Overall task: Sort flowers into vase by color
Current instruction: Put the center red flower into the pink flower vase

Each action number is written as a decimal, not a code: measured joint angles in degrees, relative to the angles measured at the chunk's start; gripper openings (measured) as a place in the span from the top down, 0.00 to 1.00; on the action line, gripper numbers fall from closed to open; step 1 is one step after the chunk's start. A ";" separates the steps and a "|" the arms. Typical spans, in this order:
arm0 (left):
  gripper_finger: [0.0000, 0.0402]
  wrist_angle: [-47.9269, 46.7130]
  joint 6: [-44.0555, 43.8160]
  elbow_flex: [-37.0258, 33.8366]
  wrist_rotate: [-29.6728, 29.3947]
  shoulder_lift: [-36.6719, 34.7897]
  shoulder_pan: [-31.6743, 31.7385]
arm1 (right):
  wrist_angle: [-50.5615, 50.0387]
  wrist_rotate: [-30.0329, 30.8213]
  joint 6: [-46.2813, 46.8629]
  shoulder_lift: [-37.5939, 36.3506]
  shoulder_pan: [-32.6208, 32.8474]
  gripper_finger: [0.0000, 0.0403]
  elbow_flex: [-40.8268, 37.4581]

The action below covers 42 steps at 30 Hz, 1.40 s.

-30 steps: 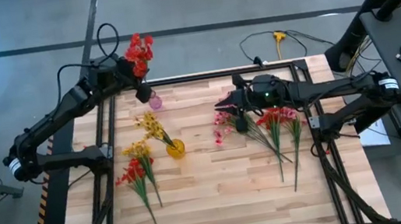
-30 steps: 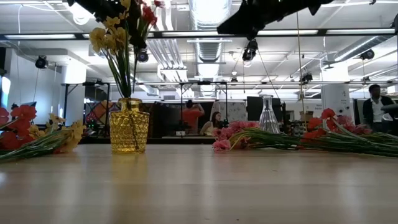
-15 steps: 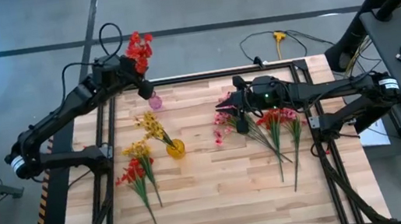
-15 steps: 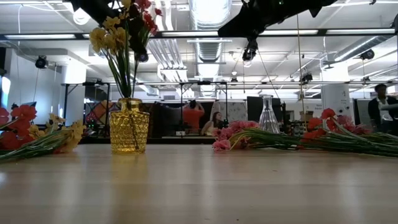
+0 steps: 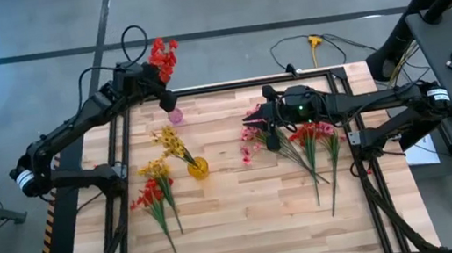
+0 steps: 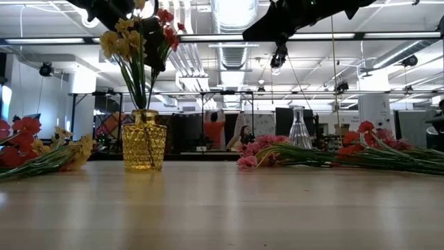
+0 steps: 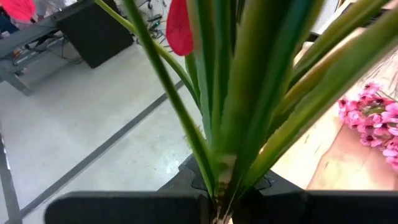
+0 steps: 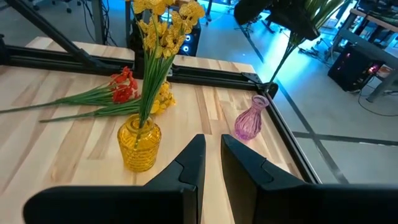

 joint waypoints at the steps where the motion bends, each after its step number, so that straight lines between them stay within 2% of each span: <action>1: 0.98 -0.08 -0.18 -0.02 0.00 0.00 0.00 | 0.04 0.00 0.00 0.00 0.00 0.89 0.00; 14: 0.98 0.06 -2.06 -1.80 0.07 -0.13 0.20 | 0.47 0.01 -0.01 0.00 0.00 0.89 0.06; 42: 0.98 7.97 -4.89 -7.93 0.02 -0.37 0.59 | 0.52 0.04 0.92 0.00 0.00 0.89 0.09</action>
